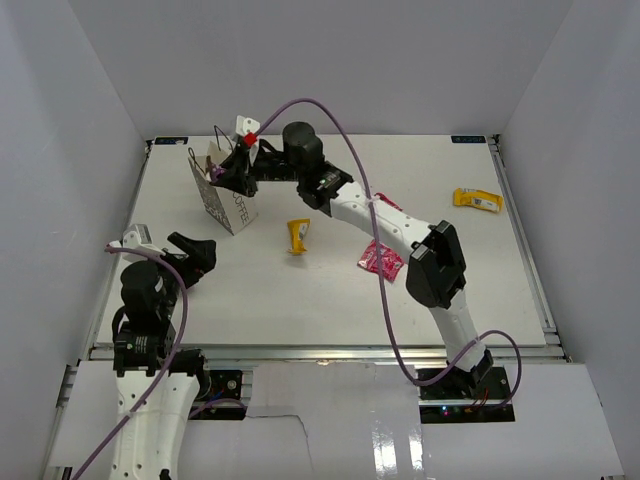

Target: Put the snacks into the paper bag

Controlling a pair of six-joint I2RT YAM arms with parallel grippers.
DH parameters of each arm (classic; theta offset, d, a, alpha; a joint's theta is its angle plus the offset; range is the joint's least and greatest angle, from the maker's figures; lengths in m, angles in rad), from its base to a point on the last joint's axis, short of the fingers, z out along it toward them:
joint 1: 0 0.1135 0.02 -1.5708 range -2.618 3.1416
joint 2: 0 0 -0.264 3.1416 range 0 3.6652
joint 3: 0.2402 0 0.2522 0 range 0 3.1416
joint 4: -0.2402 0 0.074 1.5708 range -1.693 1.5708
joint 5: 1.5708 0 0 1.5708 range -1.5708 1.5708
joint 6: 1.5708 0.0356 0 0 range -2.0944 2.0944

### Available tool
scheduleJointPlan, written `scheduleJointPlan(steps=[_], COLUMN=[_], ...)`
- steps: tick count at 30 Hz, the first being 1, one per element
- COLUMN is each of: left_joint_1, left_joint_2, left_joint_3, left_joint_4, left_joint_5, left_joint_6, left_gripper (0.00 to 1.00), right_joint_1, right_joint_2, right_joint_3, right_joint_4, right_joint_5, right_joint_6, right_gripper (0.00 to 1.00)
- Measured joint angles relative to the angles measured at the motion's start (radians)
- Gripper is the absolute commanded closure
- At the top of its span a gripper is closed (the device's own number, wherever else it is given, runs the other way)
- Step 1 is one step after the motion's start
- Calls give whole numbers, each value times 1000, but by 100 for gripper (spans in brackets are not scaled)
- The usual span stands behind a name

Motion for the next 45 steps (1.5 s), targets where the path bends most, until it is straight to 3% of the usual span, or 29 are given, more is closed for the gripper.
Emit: scheduleJointPlan(steps=[13,30,45], left_joint_1=[0,0,0], left_joint_2=[-74,-77,-113], left_joint_3=[-7,-8,-9], left_joint_4=[-44,-51,-100], left_joint_5=[31,56,111], left_joint_6=[-34,-35,-65], left_gripper=[2,2,2], right_joint_1=[68,70,77], right_joint_2=[285,303,458], right_joint_3=[157,243,337], right_joint_4=[311,460,562], right_joint_5=[392,444,496], right_joint_6=[-2,-55,-122], right_gripper=[69,68,61])
